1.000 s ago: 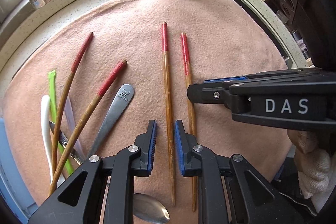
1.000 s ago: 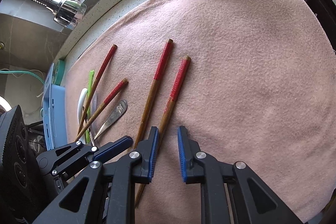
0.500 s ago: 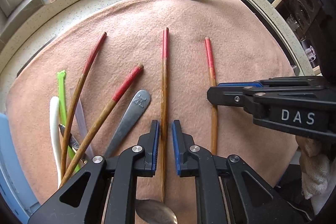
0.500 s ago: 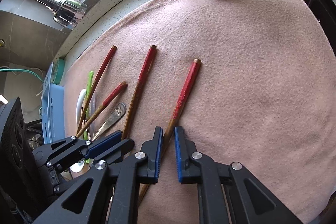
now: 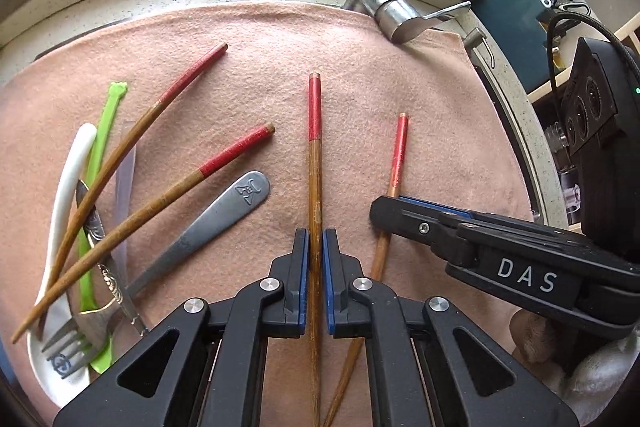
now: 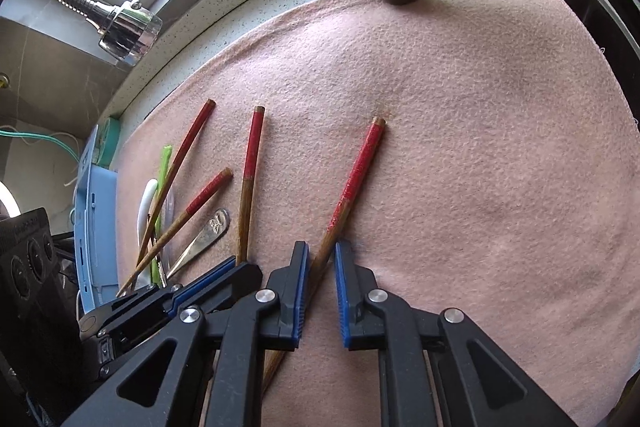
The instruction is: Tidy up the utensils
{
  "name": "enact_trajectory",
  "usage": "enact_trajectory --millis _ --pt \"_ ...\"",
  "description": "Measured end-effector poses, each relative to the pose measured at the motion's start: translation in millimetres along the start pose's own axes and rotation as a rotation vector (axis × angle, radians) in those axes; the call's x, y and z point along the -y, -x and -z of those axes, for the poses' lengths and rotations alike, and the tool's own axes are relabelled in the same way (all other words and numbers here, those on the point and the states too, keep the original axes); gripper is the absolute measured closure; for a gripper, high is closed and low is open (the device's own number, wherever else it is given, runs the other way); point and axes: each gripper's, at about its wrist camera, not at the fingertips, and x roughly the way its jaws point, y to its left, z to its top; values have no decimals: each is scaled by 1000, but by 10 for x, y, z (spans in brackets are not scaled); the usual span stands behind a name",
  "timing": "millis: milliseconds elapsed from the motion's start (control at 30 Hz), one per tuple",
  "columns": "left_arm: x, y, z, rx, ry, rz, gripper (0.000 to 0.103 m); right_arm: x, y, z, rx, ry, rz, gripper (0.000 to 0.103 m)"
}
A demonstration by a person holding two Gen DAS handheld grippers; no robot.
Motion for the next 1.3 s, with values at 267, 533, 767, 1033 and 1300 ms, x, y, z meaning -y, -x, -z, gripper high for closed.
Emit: enact_trajectory --millis 267,533,767,1033,1300 --pt "-72 233 141 38 4 2 98 15 112 77 30 6 -51 97" --pt "-228 335 148 50 66 28 98 1 159 76 29 11 -59 97" --pt "-318 660 146 117 74 24 98 -297 343 70 52 62 -112 97" --pt "-748 1174 258 206 135 -22 98 -933 432 -3 68 174 -179 97" --pt "-1485 1652 479 270 252 -108 98 -1854 246 -26 49 302 -240 97"
